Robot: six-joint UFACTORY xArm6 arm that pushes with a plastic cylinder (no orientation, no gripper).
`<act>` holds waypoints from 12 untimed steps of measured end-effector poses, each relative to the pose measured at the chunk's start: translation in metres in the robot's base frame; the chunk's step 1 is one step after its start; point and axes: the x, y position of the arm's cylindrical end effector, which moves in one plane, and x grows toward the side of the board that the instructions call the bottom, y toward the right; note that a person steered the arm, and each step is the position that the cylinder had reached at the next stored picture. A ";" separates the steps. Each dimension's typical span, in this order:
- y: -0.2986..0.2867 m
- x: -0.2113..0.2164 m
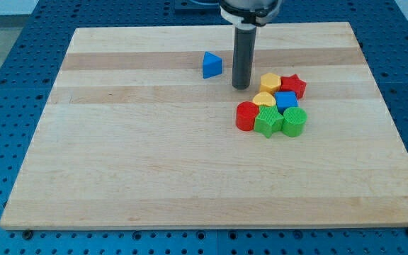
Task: Move the blue triangle above the red circle
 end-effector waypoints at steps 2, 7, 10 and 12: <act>-0.002 -0.072; -0.070 -0.035; -0.086 0.012; -0.081 0.023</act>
